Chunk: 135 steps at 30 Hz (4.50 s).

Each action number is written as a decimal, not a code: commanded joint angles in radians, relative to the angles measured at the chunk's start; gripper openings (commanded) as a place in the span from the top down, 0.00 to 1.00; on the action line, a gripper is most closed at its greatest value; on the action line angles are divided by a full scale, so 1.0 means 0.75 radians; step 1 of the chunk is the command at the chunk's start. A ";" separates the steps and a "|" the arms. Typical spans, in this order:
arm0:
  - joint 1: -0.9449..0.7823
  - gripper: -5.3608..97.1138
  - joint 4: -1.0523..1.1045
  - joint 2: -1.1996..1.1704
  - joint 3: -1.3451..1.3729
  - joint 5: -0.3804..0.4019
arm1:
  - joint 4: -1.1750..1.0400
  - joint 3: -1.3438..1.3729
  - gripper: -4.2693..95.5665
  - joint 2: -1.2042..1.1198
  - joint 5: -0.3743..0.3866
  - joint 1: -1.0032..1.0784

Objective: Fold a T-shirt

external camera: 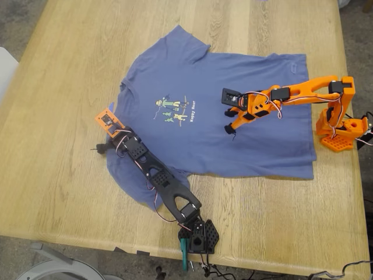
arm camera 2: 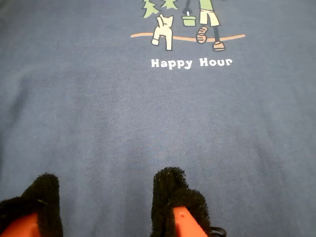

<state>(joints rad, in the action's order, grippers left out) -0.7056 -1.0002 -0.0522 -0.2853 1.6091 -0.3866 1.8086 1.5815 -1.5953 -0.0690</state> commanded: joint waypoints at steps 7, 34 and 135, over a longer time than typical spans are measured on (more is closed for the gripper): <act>0.063 0.59 -0.186 -0.025 -0.063 0.057 | 0.014 0.016 0.68 0.112 0.010 -0.008; 0.123 0.95 -0.323 -0.055 -0.065 0.143 | -0.018 -0.020 0.67 0.004 0.031 -0.065; 0.969 0.95 -0.654 -0.859 -0.061 0.129 | 0.129 -0.524 0.96 -0.520 0.290 0.315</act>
<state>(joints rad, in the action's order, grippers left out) -0.0399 -1.5232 -0.4786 -0.2945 1.7089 -0.3114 1.4021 1.0968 -1.3867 0.1304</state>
